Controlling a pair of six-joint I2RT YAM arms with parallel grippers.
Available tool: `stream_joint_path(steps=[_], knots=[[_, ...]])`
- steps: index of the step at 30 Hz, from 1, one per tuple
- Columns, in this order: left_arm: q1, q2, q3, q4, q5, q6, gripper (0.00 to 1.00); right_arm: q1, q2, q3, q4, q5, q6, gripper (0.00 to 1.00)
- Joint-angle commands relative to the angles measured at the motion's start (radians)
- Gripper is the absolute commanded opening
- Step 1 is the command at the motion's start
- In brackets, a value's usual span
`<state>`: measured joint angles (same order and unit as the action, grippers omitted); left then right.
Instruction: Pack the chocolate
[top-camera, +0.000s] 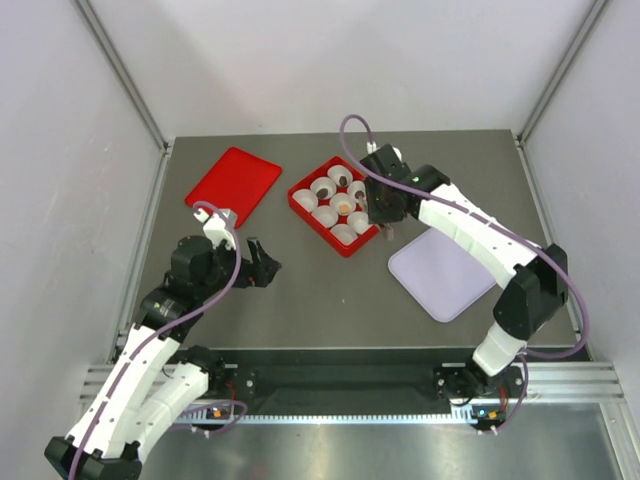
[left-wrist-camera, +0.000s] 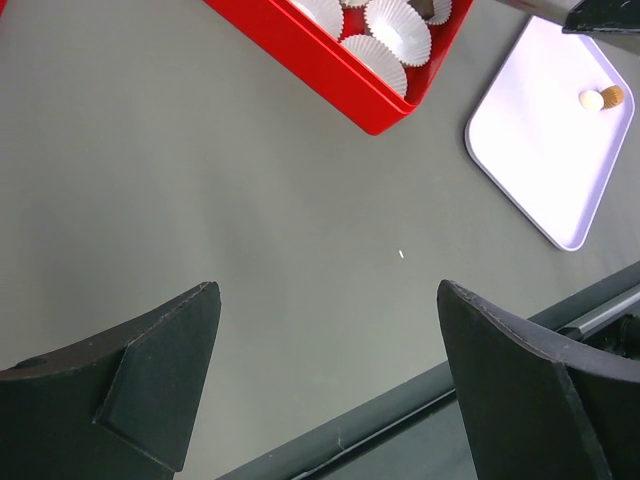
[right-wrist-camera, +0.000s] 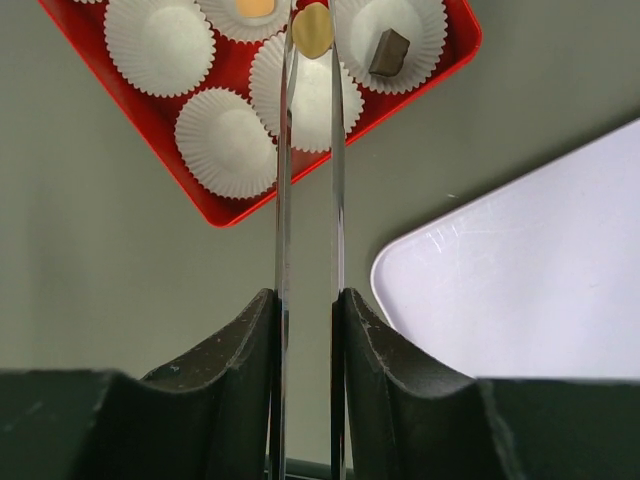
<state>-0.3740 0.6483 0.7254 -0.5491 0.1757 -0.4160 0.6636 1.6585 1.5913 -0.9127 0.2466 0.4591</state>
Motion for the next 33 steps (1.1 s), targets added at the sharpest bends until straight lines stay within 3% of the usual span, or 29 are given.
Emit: stream_joint_path(steps=[1, 24, 33], knots=[[-0.003, -0.003, 0.005, 0.029, -0.015, 0.002, 0.94, 0.025, -0.006, 0.009, 0.043, 0.034, -0.025, 0.30], [-0.003, -0.001, 0.005, 0.026, -0.015, 0.003, 0.94, 0.125, 0.046, 0.007, -0.003, 0.138, 0.035, 0.40], [-0.003, 0.001, 0.005, 0.025, -0.015, 0.003, 0.94, 0.125, 0.015, 0.176, -0.090, 0.218, -0.007, 0.40]])
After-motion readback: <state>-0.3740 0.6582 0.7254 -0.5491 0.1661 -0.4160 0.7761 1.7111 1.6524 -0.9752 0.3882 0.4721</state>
